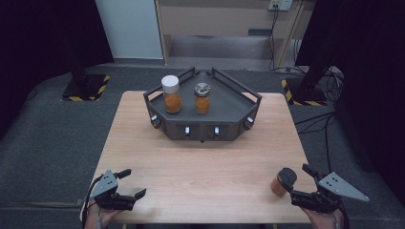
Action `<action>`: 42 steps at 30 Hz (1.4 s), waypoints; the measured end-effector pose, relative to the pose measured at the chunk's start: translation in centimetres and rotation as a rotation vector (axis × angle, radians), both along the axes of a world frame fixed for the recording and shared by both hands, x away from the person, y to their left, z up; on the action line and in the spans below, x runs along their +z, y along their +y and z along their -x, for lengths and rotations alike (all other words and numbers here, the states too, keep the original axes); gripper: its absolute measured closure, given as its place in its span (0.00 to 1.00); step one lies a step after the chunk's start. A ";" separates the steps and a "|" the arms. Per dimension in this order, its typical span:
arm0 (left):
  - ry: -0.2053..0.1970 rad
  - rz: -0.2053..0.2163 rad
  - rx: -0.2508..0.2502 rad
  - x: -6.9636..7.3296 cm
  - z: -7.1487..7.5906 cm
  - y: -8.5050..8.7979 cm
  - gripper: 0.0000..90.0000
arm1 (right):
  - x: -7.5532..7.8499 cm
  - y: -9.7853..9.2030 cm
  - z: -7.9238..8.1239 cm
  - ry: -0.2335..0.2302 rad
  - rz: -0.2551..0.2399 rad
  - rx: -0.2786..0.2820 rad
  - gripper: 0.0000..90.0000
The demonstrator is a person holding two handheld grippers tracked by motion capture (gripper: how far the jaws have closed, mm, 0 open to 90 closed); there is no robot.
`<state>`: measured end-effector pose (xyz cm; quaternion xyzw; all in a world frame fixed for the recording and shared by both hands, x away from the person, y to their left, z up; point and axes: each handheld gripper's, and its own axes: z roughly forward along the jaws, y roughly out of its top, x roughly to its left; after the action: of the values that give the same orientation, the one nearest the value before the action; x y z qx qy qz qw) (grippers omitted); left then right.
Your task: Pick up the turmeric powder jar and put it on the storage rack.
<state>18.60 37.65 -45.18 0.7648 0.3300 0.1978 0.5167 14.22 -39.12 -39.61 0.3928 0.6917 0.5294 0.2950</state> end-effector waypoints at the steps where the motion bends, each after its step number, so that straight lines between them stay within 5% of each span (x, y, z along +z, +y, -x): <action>1: 0.000 0.001 0.001 0.0 0.0 0.0 0.06 | -0.2 0.0 0.2 -0.004 0.002 -0.006 0.10; 21: -0.012 0.015 0.003 -0.1 0.2 0.2 0.05 | -3.5 -0.2 1.7 0.006 0.016 -0.021 0.08; 42: -0.014 0.012 -0.007 -0.1 0.1 0.1 0.05 | -3.8 -0.5 1.6 0.017 0.010 -0.011 0.08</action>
<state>18.52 37.79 -45.29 0.7613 0.3251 0.1994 0.5244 12.66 -39.65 -43.45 0.3998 0.6947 0.5207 0.2941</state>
